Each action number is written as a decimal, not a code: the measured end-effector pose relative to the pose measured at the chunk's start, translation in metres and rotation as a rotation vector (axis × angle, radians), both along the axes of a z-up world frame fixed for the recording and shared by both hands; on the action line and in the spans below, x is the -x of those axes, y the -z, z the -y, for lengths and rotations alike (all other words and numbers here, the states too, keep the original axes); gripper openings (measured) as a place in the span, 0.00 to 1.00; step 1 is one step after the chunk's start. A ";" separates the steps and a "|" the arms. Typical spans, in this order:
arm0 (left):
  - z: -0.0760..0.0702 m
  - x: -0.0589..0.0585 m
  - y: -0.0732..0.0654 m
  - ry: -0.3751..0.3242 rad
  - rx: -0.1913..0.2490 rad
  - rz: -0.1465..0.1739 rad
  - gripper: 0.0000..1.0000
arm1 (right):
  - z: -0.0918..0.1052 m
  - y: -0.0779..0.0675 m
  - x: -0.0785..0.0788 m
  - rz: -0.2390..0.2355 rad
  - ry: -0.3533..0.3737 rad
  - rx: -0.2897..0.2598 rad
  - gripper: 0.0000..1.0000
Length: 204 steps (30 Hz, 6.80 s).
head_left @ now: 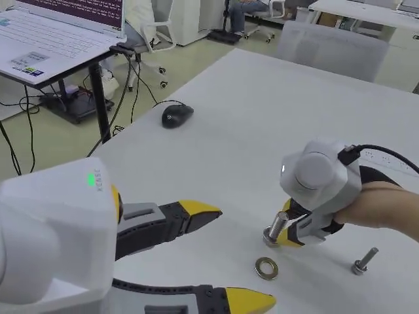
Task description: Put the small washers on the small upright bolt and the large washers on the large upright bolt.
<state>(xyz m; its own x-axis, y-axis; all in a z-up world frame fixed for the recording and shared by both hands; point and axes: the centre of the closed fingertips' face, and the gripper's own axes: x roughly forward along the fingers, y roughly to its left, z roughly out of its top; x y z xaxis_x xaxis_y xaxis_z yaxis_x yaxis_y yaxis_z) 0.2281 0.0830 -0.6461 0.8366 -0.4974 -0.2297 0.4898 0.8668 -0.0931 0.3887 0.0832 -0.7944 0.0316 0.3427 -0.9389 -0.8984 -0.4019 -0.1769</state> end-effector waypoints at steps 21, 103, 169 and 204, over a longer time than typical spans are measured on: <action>0.008 0.008 -0.004 0.013 -0.011 0.018 0.58 | 0.027 0.003 0.035 -0.064 0.040 -0.005 0.25; 0.006 0.007 -0.001 0.005 -0.010 0.009 0.58 | 0.030 0.007 0.040 -0.120 0.030 0.009 0.22; 0.005 -0.002 0.005 0.014 0.010 -0.008 0.58 | -0.003 -0.007 0.003 -0.049 -0.005 0.021 0.23; 0.006 -0.005 0.008 0.047 -0.001 -0.025 0.58 | 0.013 -0.023 0.006 -0.058 0.068 -0.126 0.29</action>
